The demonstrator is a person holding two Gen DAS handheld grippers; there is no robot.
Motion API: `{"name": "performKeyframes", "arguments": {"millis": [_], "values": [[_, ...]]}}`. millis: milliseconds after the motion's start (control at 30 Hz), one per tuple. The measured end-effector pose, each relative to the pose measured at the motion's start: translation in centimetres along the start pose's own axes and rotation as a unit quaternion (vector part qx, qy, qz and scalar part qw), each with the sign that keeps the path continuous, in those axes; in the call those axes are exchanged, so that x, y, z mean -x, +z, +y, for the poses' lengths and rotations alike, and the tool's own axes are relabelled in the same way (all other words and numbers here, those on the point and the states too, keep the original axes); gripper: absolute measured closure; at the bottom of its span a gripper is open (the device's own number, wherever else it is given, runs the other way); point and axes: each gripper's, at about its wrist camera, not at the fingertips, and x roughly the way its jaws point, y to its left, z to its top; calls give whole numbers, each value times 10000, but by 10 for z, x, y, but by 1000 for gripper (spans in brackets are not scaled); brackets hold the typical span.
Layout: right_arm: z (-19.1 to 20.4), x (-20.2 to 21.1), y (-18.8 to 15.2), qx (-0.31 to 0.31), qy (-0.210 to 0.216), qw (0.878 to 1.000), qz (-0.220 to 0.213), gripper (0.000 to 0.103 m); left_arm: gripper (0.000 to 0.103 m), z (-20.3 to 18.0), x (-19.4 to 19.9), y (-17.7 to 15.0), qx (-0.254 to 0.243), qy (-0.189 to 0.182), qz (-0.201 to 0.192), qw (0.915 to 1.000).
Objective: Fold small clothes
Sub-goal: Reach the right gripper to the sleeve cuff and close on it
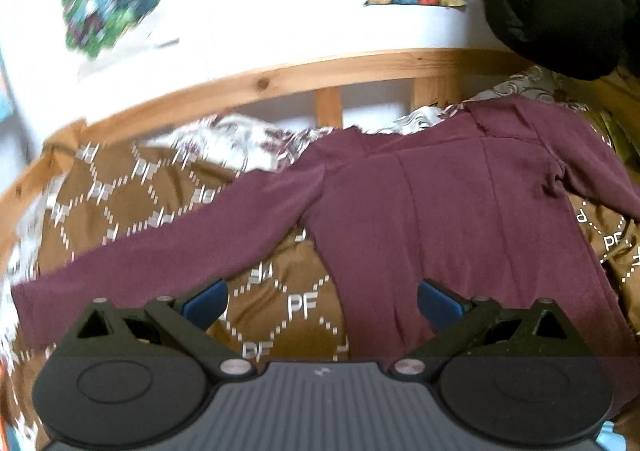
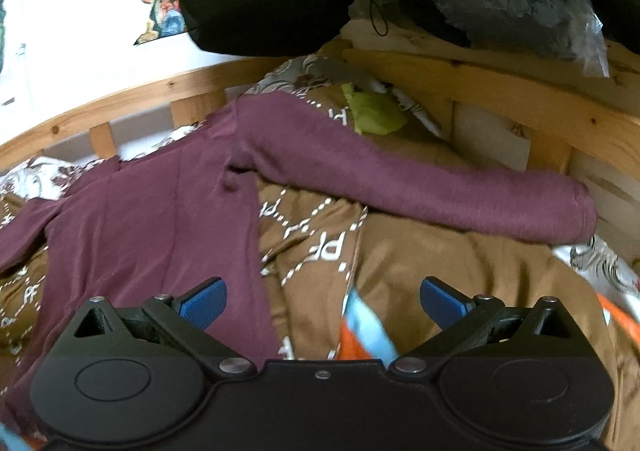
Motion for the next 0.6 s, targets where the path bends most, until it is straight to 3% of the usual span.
{"name": "performKeyframes", "arguments": {"millis": [267, 433, 600], "values": [[-13, -58, 27, -730, -243, 9959, 483, 0, 1, -34, -33, 0, 21, -468, 170, 9988], [-15, -75, 32, -733, -581, 9949, 365, 0, 1, -58, -52, -16, 128, -721, 210, 9971], [-30, -89, 27, -1099, -819, 9902, 257, 0, 1, -72, -63, -26, 304, -1094, 609, 9917]]}}
